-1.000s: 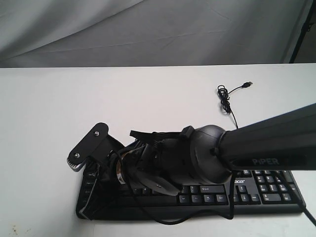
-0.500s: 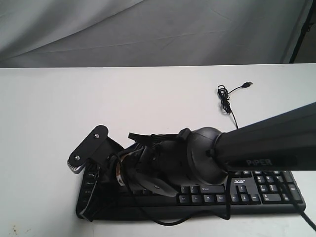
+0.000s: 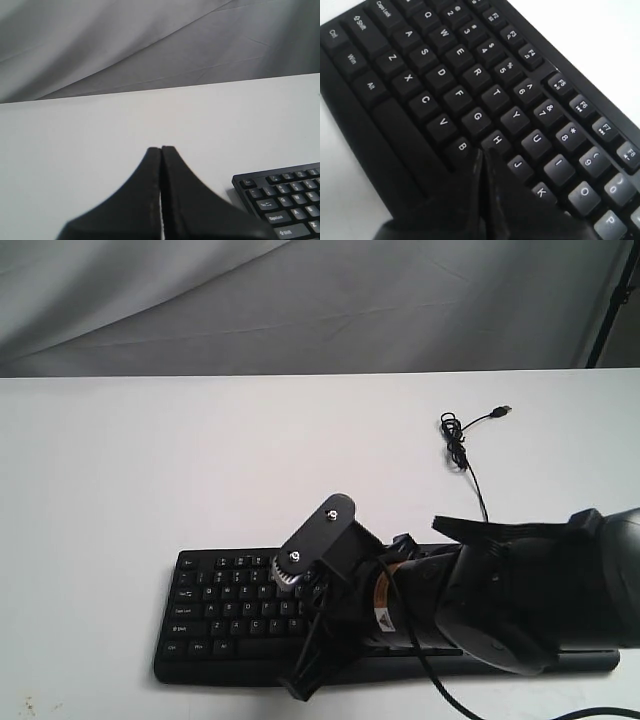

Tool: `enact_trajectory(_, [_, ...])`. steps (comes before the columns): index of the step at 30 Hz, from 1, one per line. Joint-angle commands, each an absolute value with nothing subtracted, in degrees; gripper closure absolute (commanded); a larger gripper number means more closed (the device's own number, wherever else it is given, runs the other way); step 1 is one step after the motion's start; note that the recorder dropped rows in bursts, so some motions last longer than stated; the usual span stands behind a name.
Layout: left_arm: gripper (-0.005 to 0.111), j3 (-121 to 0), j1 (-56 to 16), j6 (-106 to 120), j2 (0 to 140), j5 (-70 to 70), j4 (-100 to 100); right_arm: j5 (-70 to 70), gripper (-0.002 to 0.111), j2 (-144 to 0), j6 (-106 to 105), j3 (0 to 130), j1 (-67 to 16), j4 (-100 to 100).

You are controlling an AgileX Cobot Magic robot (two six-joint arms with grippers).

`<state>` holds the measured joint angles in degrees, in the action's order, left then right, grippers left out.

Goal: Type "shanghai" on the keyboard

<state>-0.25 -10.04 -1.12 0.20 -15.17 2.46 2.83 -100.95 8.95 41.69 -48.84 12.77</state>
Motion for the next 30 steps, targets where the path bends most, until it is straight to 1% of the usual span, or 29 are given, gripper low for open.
enact_trajectory(1, [0.107,0.0,-10.2,-1.3,0.0,-14.8,2.7,5.4,0.108,-100.4,9.0,41.3,-48.4,12.5])
enact_trajectory(18, [0.107,0.0,-10.2,-1.3,0.0,-14.8,2.7,3.5,0.108,-100.6,9.0,41.3,-47.8,12.0])
enact_trajectory(30, [0.107,0.0,-10.2,-1.3,0.0,-14.8,2.7,6.9,0.108,-103.0,9.0,41.4,-48.0,12.0])
